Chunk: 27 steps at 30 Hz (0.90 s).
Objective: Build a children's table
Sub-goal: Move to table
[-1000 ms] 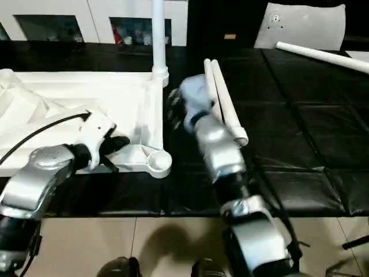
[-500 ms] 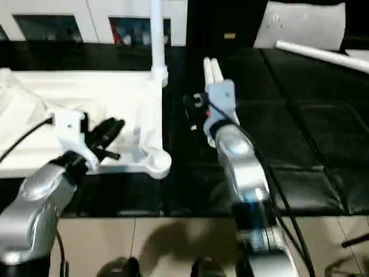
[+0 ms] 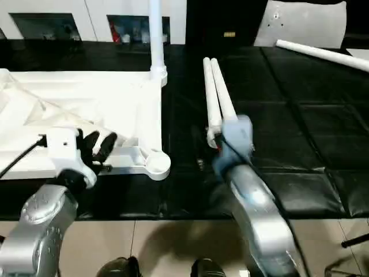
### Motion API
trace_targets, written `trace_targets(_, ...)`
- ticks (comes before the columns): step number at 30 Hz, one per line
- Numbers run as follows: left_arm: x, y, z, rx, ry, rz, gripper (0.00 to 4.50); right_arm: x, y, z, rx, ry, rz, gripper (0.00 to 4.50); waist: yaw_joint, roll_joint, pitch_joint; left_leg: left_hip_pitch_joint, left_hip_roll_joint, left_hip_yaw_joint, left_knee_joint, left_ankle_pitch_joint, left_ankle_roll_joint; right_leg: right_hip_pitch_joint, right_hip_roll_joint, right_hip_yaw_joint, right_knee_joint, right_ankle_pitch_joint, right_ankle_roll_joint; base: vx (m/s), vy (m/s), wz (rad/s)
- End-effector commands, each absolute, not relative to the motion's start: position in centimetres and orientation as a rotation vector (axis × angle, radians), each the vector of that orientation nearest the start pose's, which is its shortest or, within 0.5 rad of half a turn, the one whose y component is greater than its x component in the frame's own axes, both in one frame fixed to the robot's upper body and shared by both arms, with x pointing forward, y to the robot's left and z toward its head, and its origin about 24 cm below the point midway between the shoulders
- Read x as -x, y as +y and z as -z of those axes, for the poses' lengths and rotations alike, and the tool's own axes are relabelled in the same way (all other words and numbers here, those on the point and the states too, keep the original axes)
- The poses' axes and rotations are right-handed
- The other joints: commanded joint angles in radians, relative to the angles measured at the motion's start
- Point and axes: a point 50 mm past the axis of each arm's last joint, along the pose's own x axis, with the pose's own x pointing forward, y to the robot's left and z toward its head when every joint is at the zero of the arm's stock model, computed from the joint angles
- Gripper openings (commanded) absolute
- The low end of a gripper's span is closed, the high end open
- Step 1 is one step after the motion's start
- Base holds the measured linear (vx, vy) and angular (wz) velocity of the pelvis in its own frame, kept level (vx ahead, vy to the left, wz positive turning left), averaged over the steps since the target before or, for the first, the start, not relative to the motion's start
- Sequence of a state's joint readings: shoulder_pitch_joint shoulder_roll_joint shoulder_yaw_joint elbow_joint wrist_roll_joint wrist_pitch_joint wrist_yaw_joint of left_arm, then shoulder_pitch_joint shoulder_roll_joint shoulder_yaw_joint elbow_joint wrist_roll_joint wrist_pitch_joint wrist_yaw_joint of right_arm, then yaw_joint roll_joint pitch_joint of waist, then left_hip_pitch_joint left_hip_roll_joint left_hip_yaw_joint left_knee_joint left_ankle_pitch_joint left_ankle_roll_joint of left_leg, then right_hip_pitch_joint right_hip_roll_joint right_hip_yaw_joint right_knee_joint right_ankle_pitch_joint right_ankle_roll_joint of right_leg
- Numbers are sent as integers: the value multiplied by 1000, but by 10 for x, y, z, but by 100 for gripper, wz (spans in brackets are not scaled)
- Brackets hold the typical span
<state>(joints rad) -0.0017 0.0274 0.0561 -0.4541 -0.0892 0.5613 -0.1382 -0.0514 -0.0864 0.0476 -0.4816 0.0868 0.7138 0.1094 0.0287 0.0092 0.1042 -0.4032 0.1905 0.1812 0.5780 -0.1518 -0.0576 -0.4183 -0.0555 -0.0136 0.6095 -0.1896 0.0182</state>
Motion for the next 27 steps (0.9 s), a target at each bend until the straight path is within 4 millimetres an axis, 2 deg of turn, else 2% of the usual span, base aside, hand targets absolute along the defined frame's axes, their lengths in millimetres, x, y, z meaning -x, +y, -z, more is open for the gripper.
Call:
trace_targets(1, -243, 149, -96, 41, 89, 136, 261, -244, -136, -101, -1, 179, -213, 450, -10, 4, -49, 38, 33, -32, -79, -389, -82, 17, -12, 13, -99, -324, -7, 0, 0, 0)
trace_targets(2, -243, 149, -96, 38, 90, 137, 270, -244, -137, -101, 4, 181, -207, 450, -21, 13, -47, 52, 52, -52, -91, -420, -96, 18, 10, -6, -96, -264, -23, 0, 0, 0)
trace_targets(3, -243, 149, -96, 36, 89, 137, 281, -244, -137, -102, 9, 181, -203, 450, -29, 19, -46, 61, 75, -69, -107, -432, -91, 18, 18, -18, -86, -227, -49, 0, 0, 0)
trace_targets(4, -243, 149, -96, 35, 89, 137, 281, -245, -137, -102, 14, 181, -201, 450, -35, 30, -48, 75, 116, -92, -128, -441, -78, 15, 15, -27, -68, -185, -80, 2, -68, 10)
trace_targets(5, -243, 148, -95, 35, 91, 136, 292, -245, -138, -102, 18, 185, -200, 450, -47, 38, -48, 80, 216, -135, -178, -426, -2, 10, -9, -44, 16, -81, -142, 2, -68, 10)
trace_targets(6, -243, 148, -95, 34, 92, 134, 303, -245, -138, -102, 19, 188, -200, 450, -48, 39, -49, 81, 224, -141, -182, -411, 26, 9, -16, -45, 35, -72, -154, 5, -114, 9)
trace_targets(7, -242, 149, -95, 33, 93, 132, 312, -245, -137, -102, 24, 191, -201, 450, -49, 27, -46, 75, 217, -127, -185, -413, 85, 9, -30, -43, 46, -63, -184, 6, -188, 4)
trace_targets(8, -242, 149, -94, 31, 95, 125, 320, -246, -137, -102, 43, 185, -205, 450, -45, 2, -43, 63, 181, -100, -178, -447, 133, 17, -41, -22, 29, -67, -246, 6, -188, 4)
trace_targets(9, -242, 150, -94, 31, 96, 121, 320, -246, -136, -102, 56, 180, -208, 450, -43, -8, -38, 56, 130, -68, -151, -469, 143, 17, -41, -15, -5, -98, -302, 1, -251, 5)
trace_targets(10, -242, 150, -94, 29, 96, 117, 325, -246, -136, -102, 61, 179, -212, 450, -37, -61, -48, 39, -99, 23, 121, -396, 160, 32, -26, -14, -142, -266, -381, 0, -244, -6)
trace_targets(11, -242, 150, -94, 29, 97, 118, 335, -246, -135, -102, 62, 180, -215, 450, -11, -58, -55, -24, -114, 1, 207, -291, 151, 89, -61, 15, -136, -374, -364, 0, -244, -6)
trace_targets(12, -242, 150, -95, 29, 96, 118, 347, -245, -135, -101, 60, 184, -216, 450, -14, -66, -42, -36, -116, -7, 220, -277, 143, 74, -60, 15, -135, -373, -329, -16, -222, -11)
trace_targets(13, -242, 151, -95, 29, 94, 117, 347, -245, -135, -101, 59, 187, -216, 450, -25, -61, -41, -31, -120, -19, 214, -282, 134, 91, -76, 4, -138, -396, -264, -28, -204, -2)
trace_targets(14, -242, 151, -96, 26, 94, 114, 362, -245, -135, -99, 58, 197, -214, 450, -31, -57, -43, -25, -125, -20, 200, -285, 150, 96, -75, 7, -155, -413, -211, -28, -204, -2)
trace_targets(15, -242, 151, -96, 24, 95, 113, 369, -245, -135, -99, 58, 200, -214, 450, -40, -26, -50, -23, -103, -45, 133, -249, 201, 120, -69, 7, -181, -434, -81, -32, -173, 5)
trace_targets(16, -241, 152, -96, 14, 95, 116, 377, -244, -135, -98, 55, 205, -212, 450, -40, 43, -61, 50, 39, -128, 38, -171, 212, 94, -33, -59, -193, -372, 87, -33, -183, 5)
trace_targets(17, -241, 151, -96, 0, 88, 121, 377, -244, -135, -97, 49, 212, -211, 450, -67, 46, -86, 113, 312, -323, -65, -30, 349, -38, -18, -81, 134, -399, 165, -33, -183, 5)
trace_targets(18, -241, 152, -96, 2, 90, 111, 387, -244, -136, -96, 42, 219, -215, 450, -74, 29, -81, 117, 294, -303, -42, 87, 382, -93, -30, -52, 200, -381, 134, -21, -190, -1)
trace_targets(19, -241, 152, -96, -7, 90, 107, 399, -243, -137, -95, 41, 228, -220, 450, -57, 41, -74, 95, 168, -220, 8, 302, 431, -125, -31, -17, 227, -179, 40, -38, -156, 8)
trace_targets(20, -241, 151, -98, -12, 76, 112, 405, -243, -137, -94, 41, 237, -231, 450, -43, 49, -61, 43, 54, -139, 0, 298, 480, -66, 2, -30, 167, -67, 8, -38, -156, 8)
trace_targets(21, -241, 151, -101, -20, 57, 125, 409, -241, -137, -92, 41, 244, -246, 450, -40, 29, -64, 35, 17, -126, 4, 234, 484, -34, 4, -16, 111, -30, 0, -59, -166, 10)
trace_targets(22, -241, 150, -102, -24, 48, 131, 426, -241, -137, -92, 40, 246, -253, 450, -30, -8, -73, 16, -65, -94, 44, 88, 392, 15, -33, 25, -14, 49, 35, -51, -232, -10)
trace_targets(23, -240, 150, -102, -34, 53, 133, 426, -240, -136, -92, 42, 248, -266, 450, -13, -18, -57, -26, -63, -95, 49, -50, 250, 45, -147, 57, -76, -96, 48, -51, -232, -10)
trace_targets(24, -240, 150, -102, -34, 53, 133, 437, -240, -136, -92, 42, 248, -266, 450, 10, -28, -61, -8, -52, -91, 49, -106, 175, 37, -156, 65, -100, -219, 71, -103, -256, -15)
trace_targets(25, -239, 150, -103, -42, 50, 146, 445, -238, -135, -91, 45, 249, -282, 450, 5, -60, -69, -11, -46, -89, 20, -124, 96, 59, -123, 58, -84, -338, 153, -115, -228, -9)
trace_targets(26, -238, 151, -103, -41, 46, 144, 445, -238, -134, -90, 46, 251, -288, 450, 11, -50, -64, -2, -44, -77, -3, -128, 57, 53, -104, 52, -97, -444, 192, -115, -228, -9)
trace_targets(27, -238, 152, -104, -39, 42, 141, 449, -238, -133, -89, 46, 252, -291, 450, 10, -44, -61, 4, -40, -73, -9, -159, 38, 48, -100, 50, -101, -522, 188, -69, -193, -7)
